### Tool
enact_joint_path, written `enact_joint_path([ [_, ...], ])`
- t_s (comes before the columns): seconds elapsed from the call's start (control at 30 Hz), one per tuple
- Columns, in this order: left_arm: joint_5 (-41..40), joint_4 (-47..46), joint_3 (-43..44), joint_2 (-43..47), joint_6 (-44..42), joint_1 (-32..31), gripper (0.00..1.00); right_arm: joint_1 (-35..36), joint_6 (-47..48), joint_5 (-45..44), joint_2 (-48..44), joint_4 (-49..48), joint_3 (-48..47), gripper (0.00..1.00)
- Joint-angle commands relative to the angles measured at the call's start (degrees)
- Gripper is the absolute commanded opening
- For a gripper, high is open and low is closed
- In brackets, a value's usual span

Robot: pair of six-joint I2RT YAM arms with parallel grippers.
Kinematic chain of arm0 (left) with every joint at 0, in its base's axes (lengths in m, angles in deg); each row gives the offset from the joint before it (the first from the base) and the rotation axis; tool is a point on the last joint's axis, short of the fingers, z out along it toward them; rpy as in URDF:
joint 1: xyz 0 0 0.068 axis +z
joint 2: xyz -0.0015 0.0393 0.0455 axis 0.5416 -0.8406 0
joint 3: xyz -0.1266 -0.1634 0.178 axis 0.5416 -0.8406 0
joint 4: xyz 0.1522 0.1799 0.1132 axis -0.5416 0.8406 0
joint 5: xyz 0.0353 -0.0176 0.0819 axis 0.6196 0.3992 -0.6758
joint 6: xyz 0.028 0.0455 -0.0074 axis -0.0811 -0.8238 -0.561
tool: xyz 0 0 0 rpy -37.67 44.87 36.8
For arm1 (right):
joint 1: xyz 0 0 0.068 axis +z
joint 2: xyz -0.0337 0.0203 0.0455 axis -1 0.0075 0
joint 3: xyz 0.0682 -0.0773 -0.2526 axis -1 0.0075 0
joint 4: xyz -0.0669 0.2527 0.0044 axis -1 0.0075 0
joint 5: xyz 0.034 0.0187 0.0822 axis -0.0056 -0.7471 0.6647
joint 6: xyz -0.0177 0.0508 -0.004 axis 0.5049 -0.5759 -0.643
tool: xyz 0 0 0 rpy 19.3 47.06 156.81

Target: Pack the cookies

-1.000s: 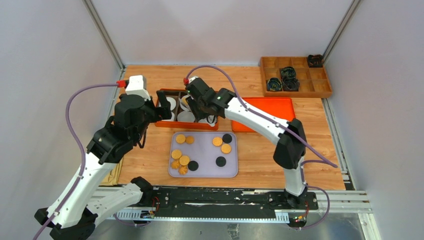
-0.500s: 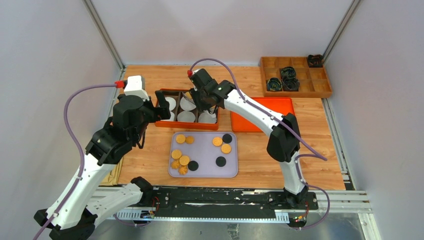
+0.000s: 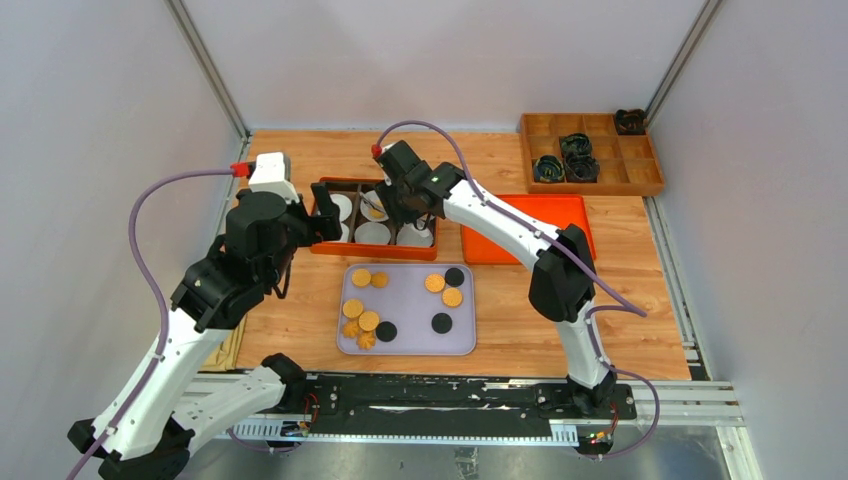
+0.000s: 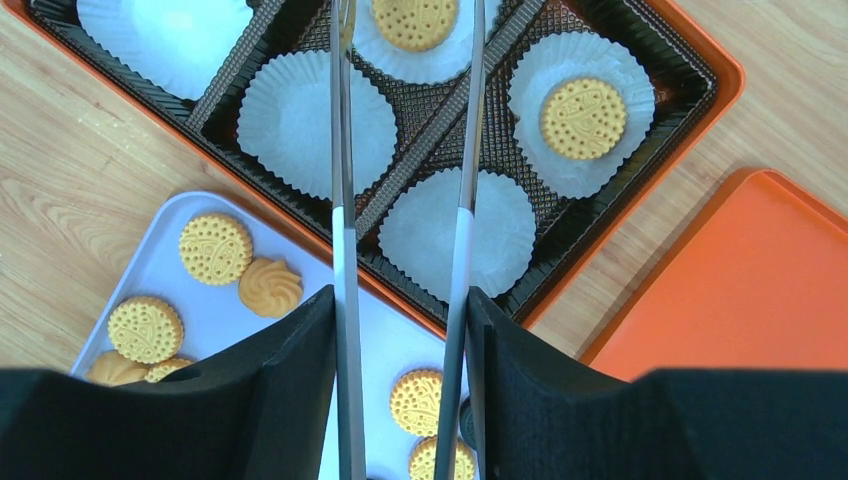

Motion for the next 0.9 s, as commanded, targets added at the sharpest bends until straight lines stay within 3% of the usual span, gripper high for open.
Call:
enact_joint_path([
  [0.0, 0.84, -0.98, -0.86, 1.06, -0.93, 0.36, 1.0, -0.78, 0.65, -0.03, 0.22, -0.59, -2.65, 0.5],
  [0.3, 1.33, -2.16, -1.67, 2.31, -1.63, 0.37, 1.0, -0.75, -0.86, 0.16, -6.7, -1.84, 4.18, 0.43],
  [0.7, 4.35, -5.51, -6.17, -1.59, 1.38, 0.38, 1.0, 7.52, -4.03, -5.28, -39.91, -1.32, 35.39, 0.43],
  [0.87, 6.48, -7.02, -7.1, -2.32, 2.3, 0.38, 1.0, 9.43, -7.83, -4.41, -48.51, 1.5, 44.64, 0.44],
])
